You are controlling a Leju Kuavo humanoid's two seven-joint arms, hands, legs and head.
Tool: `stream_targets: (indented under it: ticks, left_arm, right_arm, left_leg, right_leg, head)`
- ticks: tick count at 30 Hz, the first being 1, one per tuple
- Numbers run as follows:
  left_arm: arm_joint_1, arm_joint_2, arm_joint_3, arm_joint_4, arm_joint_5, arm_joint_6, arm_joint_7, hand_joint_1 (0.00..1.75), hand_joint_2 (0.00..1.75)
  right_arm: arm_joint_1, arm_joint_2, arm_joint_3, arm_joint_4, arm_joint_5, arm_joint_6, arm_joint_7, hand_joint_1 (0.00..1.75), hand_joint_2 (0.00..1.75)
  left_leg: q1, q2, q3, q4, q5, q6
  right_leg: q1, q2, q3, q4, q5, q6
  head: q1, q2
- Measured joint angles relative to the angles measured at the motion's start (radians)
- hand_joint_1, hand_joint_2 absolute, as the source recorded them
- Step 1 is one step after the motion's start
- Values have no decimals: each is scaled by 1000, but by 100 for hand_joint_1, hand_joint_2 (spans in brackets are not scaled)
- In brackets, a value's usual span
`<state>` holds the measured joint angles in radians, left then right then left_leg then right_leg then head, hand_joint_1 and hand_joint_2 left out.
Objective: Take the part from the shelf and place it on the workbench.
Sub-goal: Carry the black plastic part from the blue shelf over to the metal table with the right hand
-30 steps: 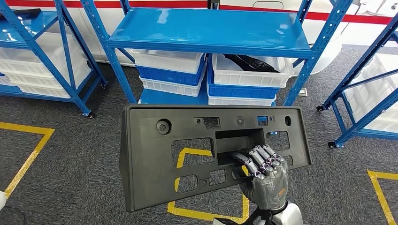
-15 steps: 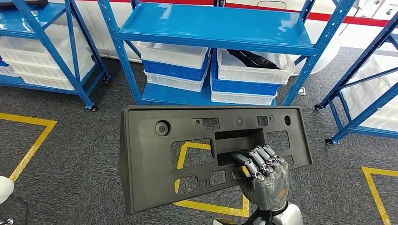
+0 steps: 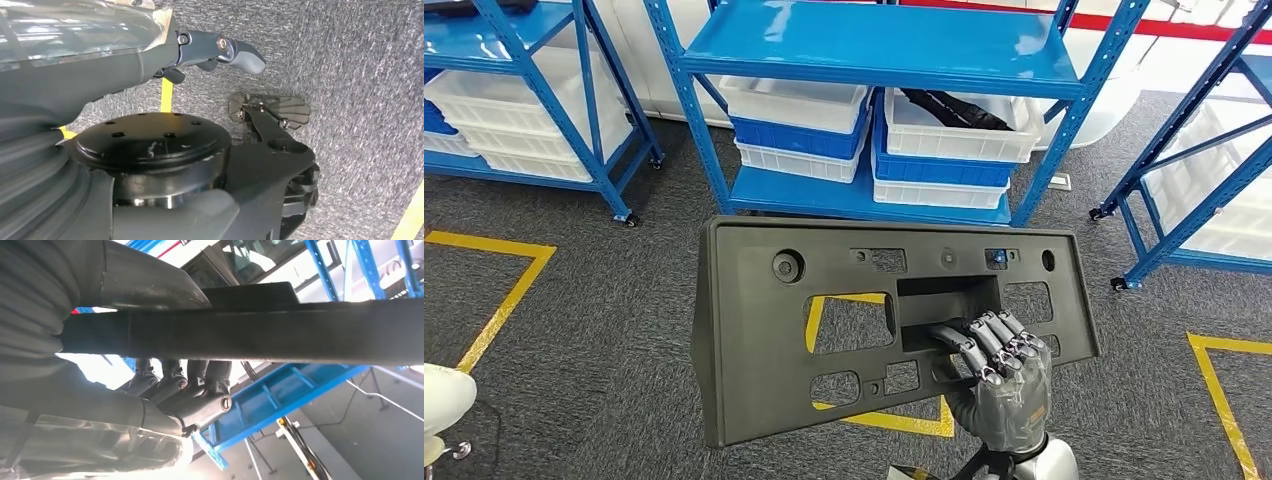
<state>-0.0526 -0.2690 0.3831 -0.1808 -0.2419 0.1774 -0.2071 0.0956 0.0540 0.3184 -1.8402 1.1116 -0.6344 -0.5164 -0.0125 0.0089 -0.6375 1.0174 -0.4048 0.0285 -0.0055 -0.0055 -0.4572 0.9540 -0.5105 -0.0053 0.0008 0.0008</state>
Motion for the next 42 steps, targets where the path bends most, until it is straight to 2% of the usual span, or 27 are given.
stream_targets:
  ticks: [3,4,5,6,8,10,11,13,15,16,18,19,20,22,24,25,27,29,30,32,34,35,36,37,38,40,42]
  left_arm:
    - [1,1,0,0,-1,0,0,0,175]
    - [1,1,0,0,-3,-1,0,0,175]
    - [1,2,0,0,-6,-3,0,0,175]
    - [0,2,0,0,-11,-7,0,0,175]
    - [0,3,-2,0,-23,-16,0,0,175]
    - [0,4,-6,0,-38,-30,0,0,175]
    - [0,5,-8,0,-46,-37,1,0,175]
    - [1,7,-15,0,-62,-52,4,0,175]
    - [0,9,-24,0,-73,-62,7,0,175]
    - [0,9,-28,1,-77,-67,9,0,175]
    - [-1,10,-33,1,-80,-75,9,0,175]
    - [-1,10,-34,1,-81,-78,8,0,175]
    - [-1,11,-35,1,-82,-80,6,0,175]
    - [-1,11,-35,1,-82,-81,-1,0,175]
    - [-1,11,-35,1,-81,-80,-9,0,175]
    - [0,11,-35,1,-81,-78,-12,0,175]
    - [0,11,-35,1,-80,-69,-15,0,175]
    - [-1,11,-35,1,-80,-54,-17,0,175]
    - [-1,11,-35,1,-80,-45,-19,0,175]
    - [0,12,-35,1,-79,-31,-22,0,175]
    - [0,13,-35,1,-75,-22,-25,0,175]
    - [0,14,-35,1,-73,-18,-26,0,175]
    - [1,14,-35,1,-72,-14,-27,0,175]
    - [1,14,-34,1,-72,-11,-27,0,175]
    - [1,14,-35,1,-73,-8,-27,0,175]
    - [3,14,-35,1,-75,-3,-26,0,175]
    - [5,14,-35,1,-78,0,-24,0,175]
  right_arm:
    - [1,0,-1,-2,0,0,0,175,175]
    - [2,0,-3,-2,-2,0,0,175,175]
    - [5,0,-6,-3,-4,0,1,175,175]
    - [9,0,-11,-6,-4,0,3,175,175]
    - [20,2,-24,-23,6,0,14,175,175]
    - [35,8,-37,-53,33,0,33,175,175]
    - [44,12,-42,-70,49,0,42,175,175]
    - [66,20,-48,-103,79,0,53,175,175]
    - [88,27,-54,-133,94,0,54,175,175]
    - [97,30,-57,-145,97,0,54,175,175]
    - [107,32,-62,-158,100,0,53,175,175]
    - [109,33,-64,-160,101,0,53,175,175]
    - [109,32,-65,-160,103,0,54,175,175]
    - [109,32,-66,-160,99,0,55,175,175]
    - [108,31,-65,-159,82,0,64,175,175]
    - [106,29,-64,-158,73,0,71,175,175]
    - [101,22,-59,-152,61,0,89,175,175]
    - [99,13,-50,-144,58,0,105,175,175]
    - [98,9,-45,-139,57,0,111,175,175]
    - [93,2,-33,-129,53,0,119,175,175]
    - [86,-4,-22,-115,44,0,122,175,175]
    - [83,-7,-18,-107,39,0,123,175,175]
    - [81,-10,-16,-100,34,0,124,175,175]
    - [80,-14,-15,-95,26,0,124,175,175]
    - [79,-19,-14,-92,15,0,125,175,175]
    - [78,-32,-17,-89,-13,0,124,175,175]
    - [75,-44,-21,-87,-30,0,122,175,175]
  left_leg:
    - [12,-7,-49,165,-143,-23]
    - [16,-7,-58,221,-169,-29]
    - [20,-7,-55,251,-173,-33]
    - [24,-7,-36,248,-159,-37]
    - [31,-7,54,140,-115,-38]
    - [30,-11,138,15,-106,-32]
    - [26,-12,155,-17,-111,-27]
    - [19,-13,149,-28,-106,-10]
    - [18,-7,134,-37,-88,12]
    - [19,-4,123,-42,-76,22]
    - [19,0,99,-43,-57,31]
    - [18,2,85,-42,-46,32]
    - [17,4,71,-42,-36,31]
    - [15,11,41,-40,-16,28]
    - [14,19,24,-35,-1,21]
    - [12,23,20,-31,5,16]
    - [7,37,16,-24,13,6]
    - [10,50,15,-20,17,-4]
    - [13,45,12,-10,7,-11]
    - [19,18,-15,60,-56,-23]
    - [20,-3,-59,191,-137,-32]
    - [20,-6,-73,242,-157,-33]
    - [20,-7,-73,262,-156,-33]
    - [21,-9,-54,243,-137,-31]
    - [21,-16,-20,189,-104,-27]
    - [23,-56,54,62,-50,-13]
    - [21,-81,87,2,-35,-3]
  right_leg:
    - [-4,-4,-32,0,31,-16]
    - [-3,-4,-43,2,41,-15]
    - [-3,-4,-55,5,50,-12]
    - [-4,-4,-67,9,58,-8]
    - [-7,-4,-91,22,70,1]
    - [-6,-5,-109,33,79,12]
    - [-5,-5,-113,36,84,18]
    - [-4,-6,-119,33,96,36]
    - [-5,-4,-134,52,82,43]
    - [-5,-3,-150,85,52,39]
    - [-6,1,-189,195,-35,25]
    - [-7,1,-204,260,-70,24]
    - [-7,1,-209,306,-86,29]
    - [-8,0,-168,308,-63,49]
    - [-7,-19,-65,178,-23,62]
    - [-2,-33,-13,101,-21,59]
    - [6,-48,38,8,-37,43]
    - [2,-34,32,-3,-36,25]
    - [-1,-27,28,-3,-30,14]
    - [-8,-15,19,-3,-17,-7]
    - [-5,-3,8,-2,-7,-17]
    - [-4,5,4,-1,-3,-17]
    - [-3,15,3,0,0,-16]
    - [-3,24,3,1,2,-15]
    - [-2,34,5,2,3,-14]
    - [-2,52,-1,5,4,-11]
    - [-4,71,-12,6,7,-3]
  head:
    - [-6,0]
    - [-6,0]
    - [-6,0]
    - [-6,0]
    - [-7,0]
    - [-6,0]
    - [-6,0]
    - [-6,0]
    - [-5,0]
    - [-4,0]
    - [-1,0]
    - [0,0]
    - [0,0]
    - [1,0]
    - [2,0]
    - [3,0]
    - [1,0]
    - [-2,0]
    - [-3,0]
    - [-4,0]
    - [-6,0]
    - [-6,0]
    - [-6,0]
    - [-6,0]
    - [-7,0]
    - [-5,0]
    - [-4,0]
